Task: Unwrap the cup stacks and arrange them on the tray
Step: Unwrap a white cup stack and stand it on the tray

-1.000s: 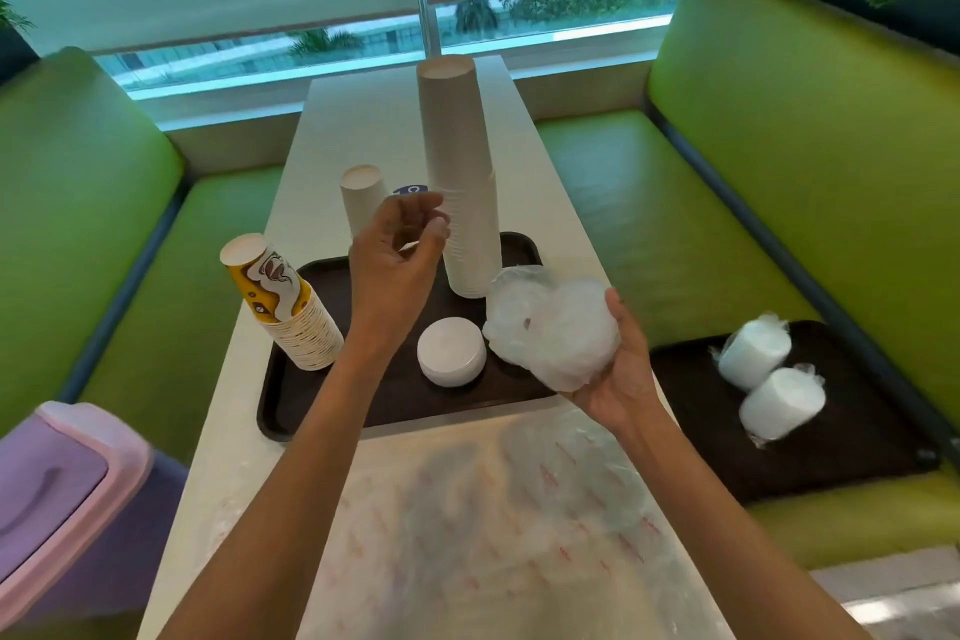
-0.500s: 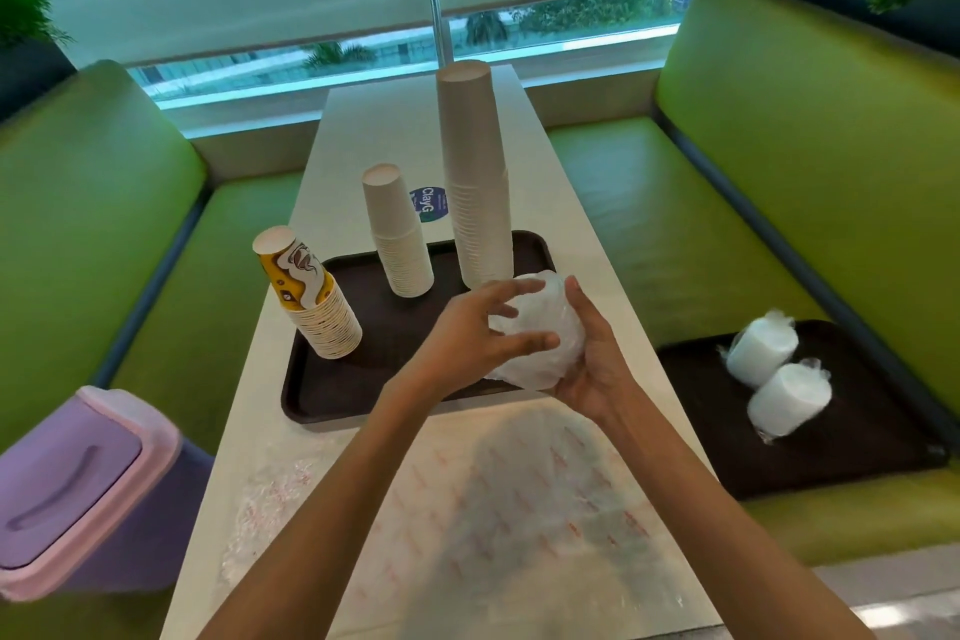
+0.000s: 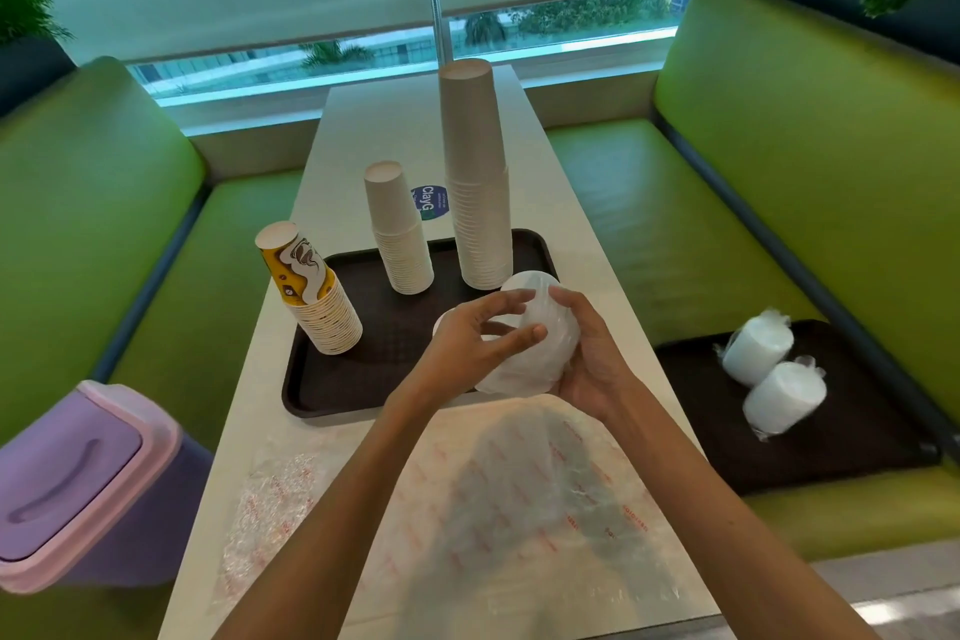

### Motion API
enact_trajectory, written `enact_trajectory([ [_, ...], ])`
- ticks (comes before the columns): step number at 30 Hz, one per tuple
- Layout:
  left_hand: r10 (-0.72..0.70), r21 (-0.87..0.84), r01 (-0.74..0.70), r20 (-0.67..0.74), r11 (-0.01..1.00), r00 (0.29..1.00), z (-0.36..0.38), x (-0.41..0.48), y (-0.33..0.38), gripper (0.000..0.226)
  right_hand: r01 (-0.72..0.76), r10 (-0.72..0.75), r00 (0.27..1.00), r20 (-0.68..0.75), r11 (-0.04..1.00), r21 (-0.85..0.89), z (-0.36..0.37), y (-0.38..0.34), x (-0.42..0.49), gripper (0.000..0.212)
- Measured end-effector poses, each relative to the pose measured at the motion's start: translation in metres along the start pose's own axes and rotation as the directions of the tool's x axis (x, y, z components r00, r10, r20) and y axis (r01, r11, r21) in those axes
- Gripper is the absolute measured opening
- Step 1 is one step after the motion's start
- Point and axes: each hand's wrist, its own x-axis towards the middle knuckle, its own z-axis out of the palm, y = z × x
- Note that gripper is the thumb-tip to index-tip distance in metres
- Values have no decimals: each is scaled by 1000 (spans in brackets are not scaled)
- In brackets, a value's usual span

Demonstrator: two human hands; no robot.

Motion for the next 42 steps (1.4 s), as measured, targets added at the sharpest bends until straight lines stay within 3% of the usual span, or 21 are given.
enact_trajectory([
  [4,-20,-56,20,4,998,1000,0,2,-3,74,-14,14,999,-41,1000,-12,-2,0,4,70],
  [8,-25,-72,25,2,997,1000,1,4,-5,77,-7,6,999,-36,1000,-23,-4,-1,5,64],
  [30,-30,-80,30,-8,996,1000,0,12,-7,69,-23,21,997,-70,999,-35,-5,-4,4,68],
  [36,-20,-46,13,-169,999,985,0,18,-13,33,-3,1,996,-86,1000,-20,-8,-3,7,61],
  [42,-38,21,48,-324,999,945,4,23,-16,54,7,-12,991,-133,999,-40,-11,1,12,55],
])
